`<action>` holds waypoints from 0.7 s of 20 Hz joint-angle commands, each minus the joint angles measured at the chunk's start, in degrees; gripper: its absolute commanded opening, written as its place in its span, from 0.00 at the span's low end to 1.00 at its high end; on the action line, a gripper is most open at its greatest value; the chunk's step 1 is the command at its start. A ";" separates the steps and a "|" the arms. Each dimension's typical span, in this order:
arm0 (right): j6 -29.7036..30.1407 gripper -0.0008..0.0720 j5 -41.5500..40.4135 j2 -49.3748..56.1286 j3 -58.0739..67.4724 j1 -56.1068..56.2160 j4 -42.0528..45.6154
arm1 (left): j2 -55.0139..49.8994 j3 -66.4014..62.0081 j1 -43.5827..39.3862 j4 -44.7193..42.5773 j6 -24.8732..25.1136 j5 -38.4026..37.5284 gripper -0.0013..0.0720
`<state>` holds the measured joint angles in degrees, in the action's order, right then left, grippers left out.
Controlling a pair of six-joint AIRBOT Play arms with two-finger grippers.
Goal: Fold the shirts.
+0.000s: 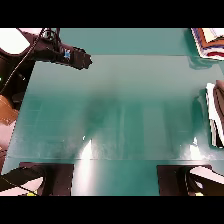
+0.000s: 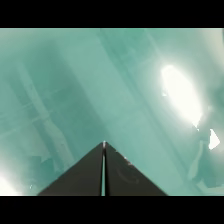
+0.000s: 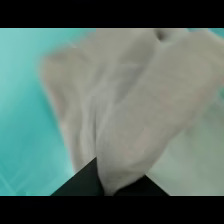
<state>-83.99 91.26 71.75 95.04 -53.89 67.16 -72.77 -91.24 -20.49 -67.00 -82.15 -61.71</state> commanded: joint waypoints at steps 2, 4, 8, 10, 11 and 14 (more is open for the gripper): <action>-0.57 0.68 1.16 -5.31 -11.54 -5.11 6.32 | -0.02 0.00 0.00 -0.07 0.15 -0.02 0.06; -0.59 0.87 0.17 -6.64 -14.05 -6.71 5.29 | -0.02 0.00 0.00 -0.07 0.13 -0.07 0.06; -0.57 0.87 -2.86 -7.19 -10.36 -3.80 -7.61 | -0.02 0.00 0.00 -0.04 0.11 -0.48 0.06; -0.59 0.87 -4.17 -7.10 -6.97 2.86 -12.70 | -0.02 0.00 0.00 -0.07 0.09 -0.39 0.06; -0.59 0.87 -4.57 -7.10 -5.57 7.15 -14.51 | -0.02 0.00 0.00 -0.07 0.09 -0.50 0.06; -0.59 0.87 -7.74 -7.10 -2.71 22.93 -15.02 | -0.02 0.00 0.00 0.11 0.07 -0.87 0.06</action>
<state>-84.55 86.50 64.73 89.71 -42.41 55.59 -72.77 -91.24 -20.49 -67.02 -82.04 -62.50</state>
